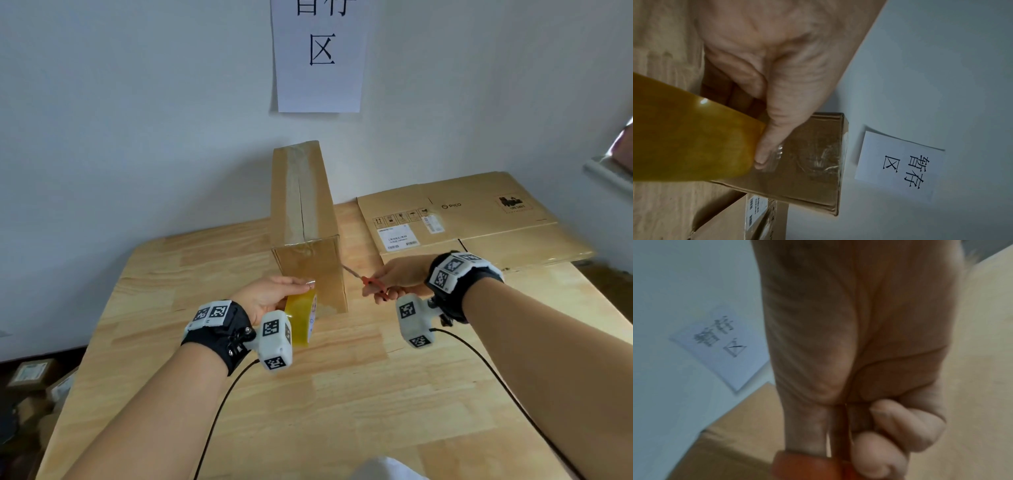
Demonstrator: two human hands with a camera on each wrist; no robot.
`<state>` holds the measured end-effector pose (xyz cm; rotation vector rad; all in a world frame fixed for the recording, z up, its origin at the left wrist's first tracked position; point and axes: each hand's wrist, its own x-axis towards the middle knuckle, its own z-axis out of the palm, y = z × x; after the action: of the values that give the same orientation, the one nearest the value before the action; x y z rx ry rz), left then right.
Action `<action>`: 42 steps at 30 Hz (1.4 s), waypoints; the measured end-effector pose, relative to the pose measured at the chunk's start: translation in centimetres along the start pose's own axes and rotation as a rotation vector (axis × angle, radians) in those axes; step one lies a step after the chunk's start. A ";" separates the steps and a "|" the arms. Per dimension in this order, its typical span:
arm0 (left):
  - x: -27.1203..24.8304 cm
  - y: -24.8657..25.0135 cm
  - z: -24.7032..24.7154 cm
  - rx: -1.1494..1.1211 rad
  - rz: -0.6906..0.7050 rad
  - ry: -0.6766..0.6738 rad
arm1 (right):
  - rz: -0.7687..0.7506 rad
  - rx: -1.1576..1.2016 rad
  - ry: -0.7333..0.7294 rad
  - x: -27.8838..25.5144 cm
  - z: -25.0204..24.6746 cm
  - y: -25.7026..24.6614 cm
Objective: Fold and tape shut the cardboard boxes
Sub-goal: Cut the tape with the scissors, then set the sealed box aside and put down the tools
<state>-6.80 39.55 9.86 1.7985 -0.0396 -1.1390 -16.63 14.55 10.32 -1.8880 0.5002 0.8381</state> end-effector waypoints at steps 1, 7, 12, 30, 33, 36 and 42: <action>-0.1 -0.1 0.1 0.008 -0.002 -0.011 | 0.055 -0.001 0.005 0.6 0.1 1.8; -0.8 -0.8 1.5 0.057 0.007 -0.135 | 0.317 0.183 0.346 0.7 2.7 8.6; -1.4 -0.9 3.1 0.074 0.025 -0.241 | 0.358 -0.081 0.521 2.4 5.1 11.8; 1.0 2.1 9.5 -0.047 0.071 -0.207 | -0.246 0.757 0.335 -0.6 3.4 4.8; 1.1 3.0 10.2 -0.098 0.092 -0.185 | -0.328 0.738 0.256 -0.9 3.7 3.8; 1.0 3.8 10.7 -0.127 0.132 -0.156 | -0.349 0.749 0.366 -0.9 3.7 3.3; 1.2 4.8 12.3 0.138 0.191 -0.167 | -0.282 0.674 0.538 -1.5 2.4 4.1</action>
<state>-12.73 27.81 11.43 1.7725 -0.3885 -1.1681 -21.13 14.85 8.21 -1.4719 0.7124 -0.0563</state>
